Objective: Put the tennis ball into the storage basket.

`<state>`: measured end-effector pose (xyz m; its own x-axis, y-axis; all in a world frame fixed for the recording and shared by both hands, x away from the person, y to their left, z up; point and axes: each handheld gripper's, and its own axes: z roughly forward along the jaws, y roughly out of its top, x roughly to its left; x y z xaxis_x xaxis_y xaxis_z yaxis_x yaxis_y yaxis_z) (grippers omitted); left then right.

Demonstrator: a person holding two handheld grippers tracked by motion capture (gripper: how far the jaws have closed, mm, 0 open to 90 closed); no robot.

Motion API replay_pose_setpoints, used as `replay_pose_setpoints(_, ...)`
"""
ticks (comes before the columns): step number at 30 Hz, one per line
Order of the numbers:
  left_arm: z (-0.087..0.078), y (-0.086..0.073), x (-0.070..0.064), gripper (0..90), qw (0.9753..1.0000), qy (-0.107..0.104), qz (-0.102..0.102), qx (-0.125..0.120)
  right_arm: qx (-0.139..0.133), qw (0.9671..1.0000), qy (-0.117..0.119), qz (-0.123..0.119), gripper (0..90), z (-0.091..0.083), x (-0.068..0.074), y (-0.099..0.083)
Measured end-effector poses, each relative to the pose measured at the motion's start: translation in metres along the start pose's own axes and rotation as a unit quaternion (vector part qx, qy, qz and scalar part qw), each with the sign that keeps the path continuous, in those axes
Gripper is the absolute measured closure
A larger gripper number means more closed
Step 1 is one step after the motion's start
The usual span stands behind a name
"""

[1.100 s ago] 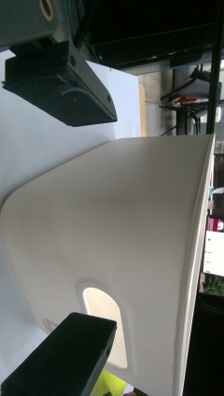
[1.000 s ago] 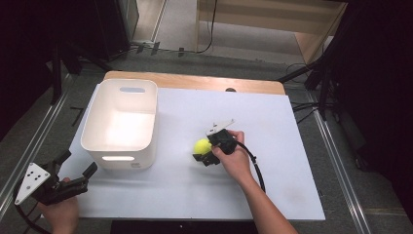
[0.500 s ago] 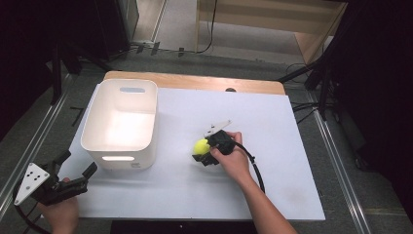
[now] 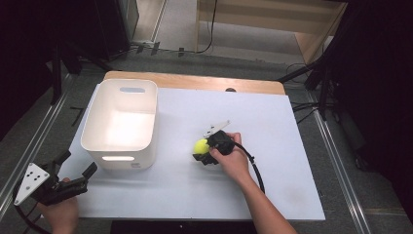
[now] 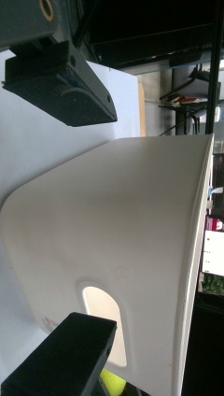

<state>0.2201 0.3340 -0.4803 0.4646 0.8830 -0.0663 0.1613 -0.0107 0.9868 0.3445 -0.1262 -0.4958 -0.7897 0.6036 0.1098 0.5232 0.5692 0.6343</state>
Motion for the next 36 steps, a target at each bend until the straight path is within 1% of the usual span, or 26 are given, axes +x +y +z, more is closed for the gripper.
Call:
replay_pose_setpoints(9, 0.0, 0.0, 0.0, 2.8, 1.0, 0.0, 0.001, 0.0, 0.001, 1.0, -0.001, 0.001, 23.1, -0.001, 0.0, 0.0)
replay_pose_setpoints(15, 0.0, 0.0, 0.0, 2.8, 1.0, 0.0, 0.001, -0.001, 0.004, 1.0, -0.003, -0.008, 23.7, -0.001, 0.0, 0.0)
replay_pose_setpoints(18, 0.0, 0.0, 0.0, 2.8, 1.0, 0.0, 0.001, 0.0, 0.005, 0.9999, 0.003, -0.01, 23.8, -0.002, 0.0, 0.001)
replay_pose_setpoints(21, 0.0, 0.0, 0.0, 2.8, 1.0, 0.0, 0.001, 0.0, 0.006, 0.9999, 0.0, -0.013, 23.8, -0.002, 0.001, 0.001)
replay_pose_setpoints(30, 0.0, 0.0, 0.0, 2.8, 1.0, 0.0, 0.001, 0.0, 0.005, 0.9998, 0.004, -0.02, 23.9, -0.006, 0.001, 0.006)
replay_pose_setpoints(32, 0.0, 0.0, 0.0, 2.8, 1.0, 0.0, 0.001, 0.0, 0.003, 0.9998, 0.01, -0.019, 23.9, -0.007, 0.001, 0.007)
replay_pose_setpoints(36, 0.0, 0.0, 0.0, 2.8, 1.0, 0.0, 0.0, 0.0, -0.001, 0.9998, 0.012, -0.016, 23.9, -0.01, 0.0, 0.01)
